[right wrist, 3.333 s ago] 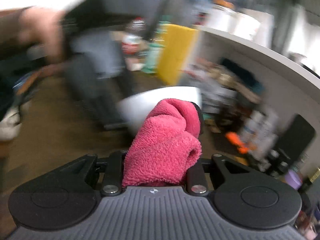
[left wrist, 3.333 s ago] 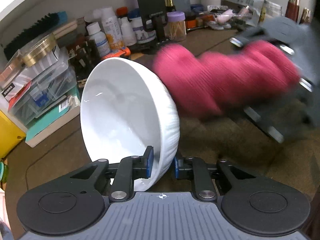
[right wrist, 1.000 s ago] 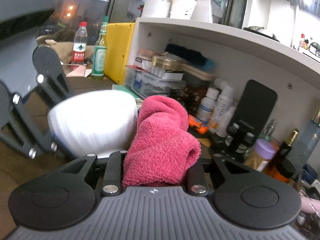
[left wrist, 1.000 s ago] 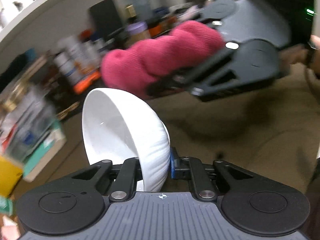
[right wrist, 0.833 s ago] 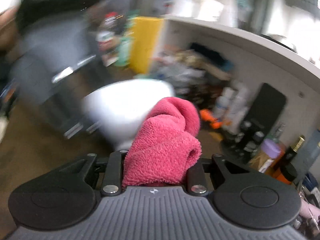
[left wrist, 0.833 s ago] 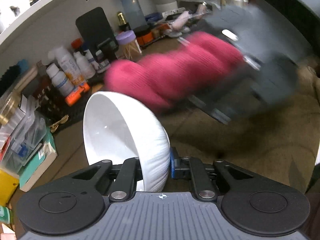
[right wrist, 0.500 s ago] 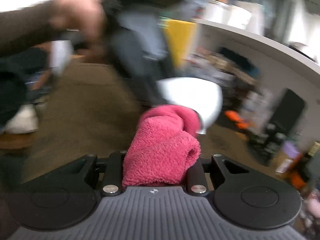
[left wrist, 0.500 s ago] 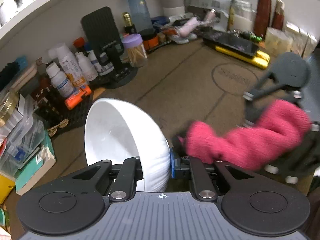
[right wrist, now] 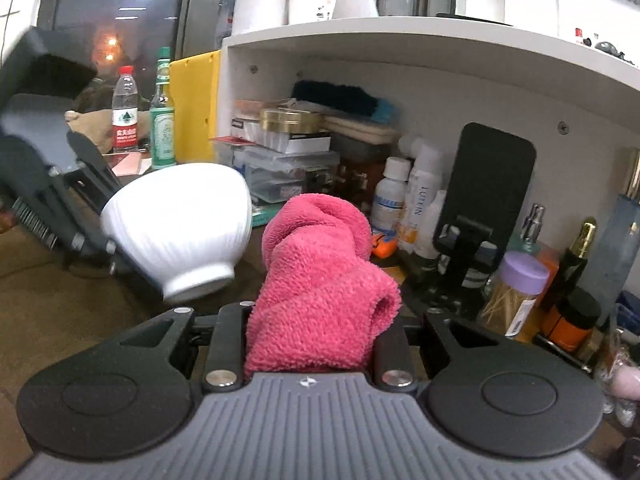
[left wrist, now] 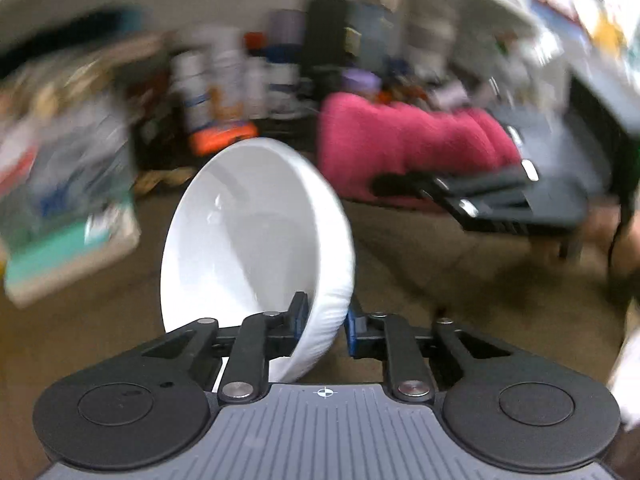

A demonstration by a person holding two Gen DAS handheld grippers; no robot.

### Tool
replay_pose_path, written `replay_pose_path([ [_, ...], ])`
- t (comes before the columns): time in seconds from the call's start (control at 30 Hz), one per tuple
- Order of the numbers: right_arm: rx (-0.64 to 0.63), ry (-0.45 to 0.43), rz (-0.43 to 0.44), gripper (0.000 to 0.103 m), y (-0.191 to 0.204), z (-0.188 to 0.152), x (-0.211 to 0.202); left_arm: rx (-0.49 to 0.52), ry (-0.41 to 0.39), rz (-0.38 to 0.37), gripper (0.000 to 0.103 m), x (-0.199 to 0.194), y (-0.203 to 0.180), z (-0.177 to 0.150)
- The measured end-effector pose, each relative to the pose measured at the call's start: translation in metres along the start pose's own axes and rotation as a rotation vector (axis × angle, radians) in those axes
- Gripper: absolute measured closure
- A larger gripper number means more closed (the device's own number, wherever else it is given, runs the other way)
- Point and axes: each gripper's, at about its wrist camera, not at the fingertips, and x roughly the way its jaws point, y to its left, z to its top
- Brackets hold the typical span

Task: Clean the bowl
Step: 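Tilt the bowl with the left gripper while the right gripper rubs the towel across its base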

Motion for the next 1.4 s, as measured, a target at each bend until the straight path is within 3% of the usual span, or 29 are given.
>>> replay_pose_path([
  [0.17, -0.07, 0.015, 0.007, 0.077, 0.02, 0.005, 0.01, -0.376, -0.239, -0.19, 0.076, -0.025, 0.062, -0.044],
  [0.2, -0.098, 0.018, 0.008, 0.077, 0.027, 0.008, 0.016, -0.406, -0.259, -0.206, 0.075, -0.027, 0.067, -0.048],
  [0.37, -0.229, -0.01, 0.061, 0.077, 0.065, 0.027, 0.034, -0.432, -0.278, -0.227, 0.071, -0.03, 0.07, -0.061],
  [0.5, -0.434, 0.025, 0.204, 0.077, 0.097, 0.024, 0.04, -0.446, -0.284, -0.231, 0.07, -0.033, 0.074, -0.064],
  [0.67, -0.591, 0.086, 0.289, 0.077, 0.113, 0.007, 0.028, -0.417, -0.259, -0.223, 0.068, -0.036, 0.079, -0.064],
  [0.77, -0.483, 0.059, 0.217, 0.077, 0.095, 0.019, 0.035, -0.362, -0.216, -0.155, 0.066, -0.031, 0.068, -0.055],
  [0.87, -0.177, 0.005, 0.131, 0.077, 0.054, 0.034, 0.049, -0.306, -0.174, -0.087, 0.065, -0.026, 0.058, -0.046],
  [0.93, -0.131, -0.006, 0.119, 0.077, 0.046, 0.032, 0.049, -0.269, -0.145, -0.043, 0.065, -0.022, 0.051, -0.04],
  [1.07, -0.084, -0.017, 0.049, 0.077, 0.038, 0.025, 0.042, -0.122, -0.059, 0.088, 0.065, -0.006, 0.023, -0.022],
  [1.23, 0.002, -0.082, 0.067, 0.077, 0.01, 0.028, 0.01, 0.041, 0.036, 0.184, 0.065, 0.011, -0.008, -0.006],
  [1.4, -0.141, -0.008, 0.113, 0.077, 0.027, 0.018, 0.009, 0.23, 0.155, 0.323, 0.058, 0.034, -0.044, 0.001],
])
